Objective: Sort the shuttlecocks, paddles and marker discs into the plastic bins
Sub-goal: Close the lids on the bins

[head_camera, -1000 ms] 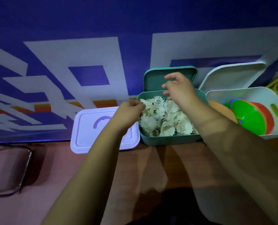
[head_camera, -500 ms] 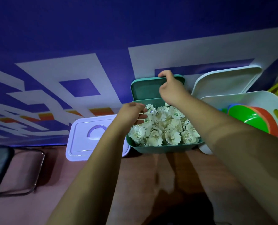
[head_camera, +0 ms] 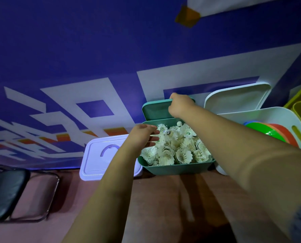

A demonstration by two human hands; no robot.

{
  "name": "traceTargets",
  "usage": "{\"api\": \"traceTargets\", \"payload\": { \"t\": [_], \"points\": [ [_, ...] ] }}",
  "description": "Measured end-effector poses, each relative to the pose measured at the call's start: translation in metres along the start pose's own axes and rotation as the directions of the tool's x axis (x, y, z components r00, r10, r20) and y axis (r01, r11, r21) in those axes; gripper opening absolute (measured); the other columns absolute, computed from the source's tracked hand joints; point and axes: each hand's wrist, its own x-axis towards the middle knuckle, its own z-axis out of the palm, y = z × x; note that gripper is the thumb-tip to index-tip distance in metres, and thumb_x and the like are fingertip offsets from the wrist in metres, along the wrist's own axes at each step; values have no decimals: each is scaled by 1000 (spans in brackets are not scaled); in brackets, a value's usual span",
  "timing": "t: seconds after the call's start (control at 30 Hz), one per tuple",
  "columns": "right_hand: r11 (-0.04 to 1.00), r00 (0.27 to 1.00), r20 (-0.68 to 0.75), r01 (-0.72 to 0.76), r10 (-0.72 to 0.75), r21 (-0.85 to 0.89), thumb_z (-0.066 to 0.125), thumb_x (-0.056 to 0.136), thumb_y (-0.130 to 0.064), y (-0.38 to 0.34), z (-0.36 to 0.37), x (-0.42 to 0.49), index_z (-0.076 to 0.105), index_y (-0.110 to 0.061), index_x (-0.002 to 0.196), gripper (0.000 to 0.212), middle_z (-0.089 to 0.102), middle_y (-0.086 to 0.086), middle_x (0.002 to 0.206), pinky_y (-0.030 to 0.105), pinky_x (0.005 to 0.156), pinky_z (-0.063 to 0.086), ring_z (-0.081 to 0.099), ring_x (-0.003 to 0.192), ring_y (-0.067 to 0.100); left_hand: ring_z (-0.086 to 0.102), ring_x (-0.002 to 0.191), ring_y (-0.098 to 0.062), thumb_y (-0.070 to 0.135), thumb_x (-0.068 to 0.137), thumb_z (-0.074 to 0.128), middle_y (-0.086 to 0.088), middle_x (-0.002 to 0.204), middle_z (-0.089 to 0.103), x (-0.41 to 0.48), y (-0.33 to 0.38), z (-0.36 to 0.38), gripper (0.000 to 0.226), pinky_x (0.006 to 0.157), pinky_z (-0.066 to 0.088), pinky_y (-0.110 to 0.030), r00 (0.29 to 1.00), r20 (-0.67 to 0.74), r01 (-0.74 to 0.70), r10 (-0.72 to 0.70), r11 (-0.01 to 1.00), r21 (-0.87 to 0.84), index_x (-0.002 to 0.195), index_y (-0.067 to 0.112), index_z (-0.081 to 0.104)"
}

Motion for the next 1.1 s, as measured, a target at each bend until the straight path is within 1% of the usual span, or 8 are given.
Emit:
{"api": "traceTargets", "payload": {
  "t": [0.17,0.3,0.47,0.63,0.7,0.8,0.93,1.1],
  "points": [
    [988,998,-49,-38,46,151,53,93,-20,-10,-17,-17,65,-11,84,17,63,11,78,30,56,39,60,83,39,75,82,-21,22,103,61,-8,107,79,-19,-3,-5,20,81,61,-38,1000,16,-25,25,1000,2,115,9,71],
    [922,975,-206,4,83,388,46,89,-43,-16,-52,-35,75,-6,92,47,79,11,89,40,83,58,71,88,36,73,81,-25,21,104,60,-6,96,77,-23,-4,-19,22,87,61,-44,999,-43,-16,12,993,-113,114,4,68],
    [598,960,-213,64,181,799,62,75,-70,0,-77,-60,66,-23,78,48,77,4,81,57,90,62,77,88,30,75,88,-24,46,108,50,-7,94,72,-16,4,-26,40,85,62,-42,989,-142,-27,-42,889,-457,114,7,55],
    [373,983,-152,102,106,922,72,95,-33,29,-84,-90,65,-22,84,18,67,6,90,49,91,64,74,88,28,73,86,-28,44,103,59,-15,111,69,-5,9,-30,43,68,63,-38,966,-224,-90,-130,643,-761,128,8,57],
    [403,989,-115,67,96,913,74,93,-25,48,-75,-92,69,-26,90,6,67,8,105,48,85,66,73,99,30,72,80,-28,18,101,63,-16,101,70,-7,5,-30,18,59,62,-35,919,-355,-155,-170,673,-723,113,5,60],
    [602,987,-62,-40,147,798,74,81,-29,91,-50,-87,64,-45,123,47,65,2,127,52,90,64,71,109,28,69,72,-32,-4,84,68,-21,93,70,-5,-25,-30,13,57,59,-33,883,-415,-81,-219,800,-595,96,0,65],
    [794,986,-58,-90,155,601,68,97,-16,122,-18,-93,41,-29,156,65,64,-2,132,31,95,51,65,114,22,65,75,-31,7,74,76,-19,84,70,-13,-68,-17,16,66,56,-41,874,-456,13,-168,946,-324,86,0,69],
    [936,989,-73,-97,129,339,64,102,-19,141,17,-87,38,-23,162,66,49,16,155,38,110,42,51,138,36,65,80,-29,16,79,75,-13,100,69,-21,-111,-3,33,61,55,-29,819,-572,62,-51,998,0,109,5,66]
  ]
}}
